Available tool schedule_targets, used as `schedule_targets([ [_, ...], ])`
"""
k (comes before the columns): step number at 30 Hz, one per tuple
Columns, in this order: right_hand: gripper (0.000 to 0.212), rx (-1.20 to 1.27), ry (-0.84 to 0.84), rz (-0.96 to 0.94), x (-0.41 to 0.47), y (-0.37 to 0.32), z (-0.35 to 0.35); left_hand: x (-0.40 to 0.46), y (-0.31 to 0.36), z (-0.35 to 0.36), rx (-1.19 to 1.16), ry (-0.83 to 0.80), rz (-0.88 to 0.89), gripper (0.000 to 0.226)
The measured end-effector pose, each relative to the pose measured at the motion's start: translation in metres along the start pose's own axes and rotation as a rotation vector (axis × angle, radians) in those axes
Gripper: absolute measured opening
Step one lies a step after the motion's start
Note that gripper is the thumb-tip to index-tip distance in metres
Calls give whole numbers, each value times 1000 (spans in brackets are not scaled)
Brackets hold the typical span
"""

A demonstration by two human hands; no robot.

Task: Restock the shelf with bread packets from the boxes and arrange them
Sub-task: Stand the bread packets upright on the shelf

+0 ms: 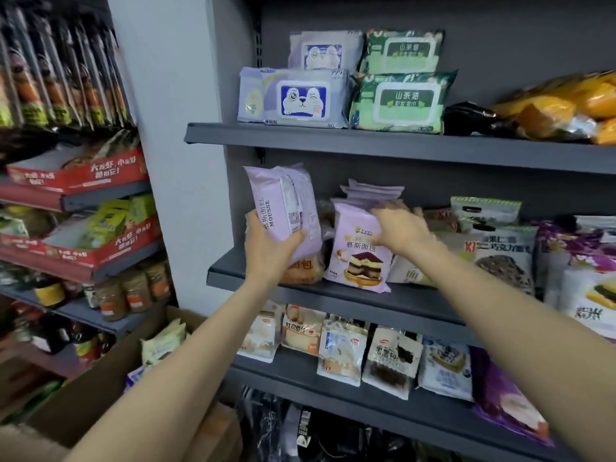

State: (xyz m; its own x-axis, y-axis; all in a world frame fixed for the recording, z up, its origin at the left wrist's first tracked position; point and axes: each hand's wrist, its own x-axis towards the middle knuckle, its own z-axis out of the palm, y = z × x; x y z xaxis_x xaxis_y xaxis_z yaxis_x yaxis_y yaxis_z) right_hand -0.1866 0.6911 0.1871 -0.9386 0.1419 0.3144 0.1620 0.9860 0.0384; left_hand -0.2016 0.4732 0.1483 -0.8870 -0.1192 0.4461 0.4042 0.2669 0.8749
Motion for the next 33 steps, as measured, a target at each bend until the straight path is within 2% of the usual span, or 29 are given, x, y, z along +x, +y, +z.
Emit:
schedule_targets([
  [3, 90, -64, 131, 0, -3, 0, 28, 0, -1, 4, 10, 0, 33, 63],
  [5, 99, -129, 179, -44, -6, 0, 43, -2, 0, 5, 16, -13, 52, 65],
  [9, 92, -116, 119, -119, -11, -3, 55, -7, 5, 8, -9, -28, 69, 68],
  [14, 87, -76, 149, -132, -15, -7, 51, -12, 11, 5, -57, -71, 74, 68],
  [16, 85, 219, 230, -26, -23, -12, 42, -14, 13, 2, -74, -92, 97, 68],
  [18, 72, 680, 329, 62, -35, -18, 27, -18, 15, 2, -76, -118, 139, 68],
  [19, 66, 946, 316, 63, -43, -22, 19, -22, 18, 4, -70, -143, 167, 69],
  [21, 65, 1392, 177, 6, -63, -30, 1, -33, 28, 14, -59, -212, 250, 75],
  [23, 73, 1525, 107, -54, -77, -31, -12, -44, 39, 32, 7, -300, 350, 85],
  [26, 88, 1697, 258, 80, -88, -5, -19, -61, 56, 54, 90, -523, 459, 93],
  [27, 84, 1787, 280, 136, -93, 10, -20, -64, 61, 61, 44, -605, 465, 87],
  [28, 72, 1864, 275, 170, -101, 24, -24, -64, 63, 68, -5, -649, 460, 78],
  [30, 35, 1964, 242, 222, -117, 51, -27, -62, 68, 86, -84, -676, 362, 74],
  [31, 30, 1999, 214, 247, -125, 65, -29, -64, 76, 97, -112, -710, 278, 82],
  [32, 42, 2013, 198, 268, -129, 72, -30, -66, 79, 105, -136, -768, 187, 91],
  [33, 49, 1978, 204, 298, -134, 79, -30, -68, 82, 114, -167, -846, 115, 90],
])
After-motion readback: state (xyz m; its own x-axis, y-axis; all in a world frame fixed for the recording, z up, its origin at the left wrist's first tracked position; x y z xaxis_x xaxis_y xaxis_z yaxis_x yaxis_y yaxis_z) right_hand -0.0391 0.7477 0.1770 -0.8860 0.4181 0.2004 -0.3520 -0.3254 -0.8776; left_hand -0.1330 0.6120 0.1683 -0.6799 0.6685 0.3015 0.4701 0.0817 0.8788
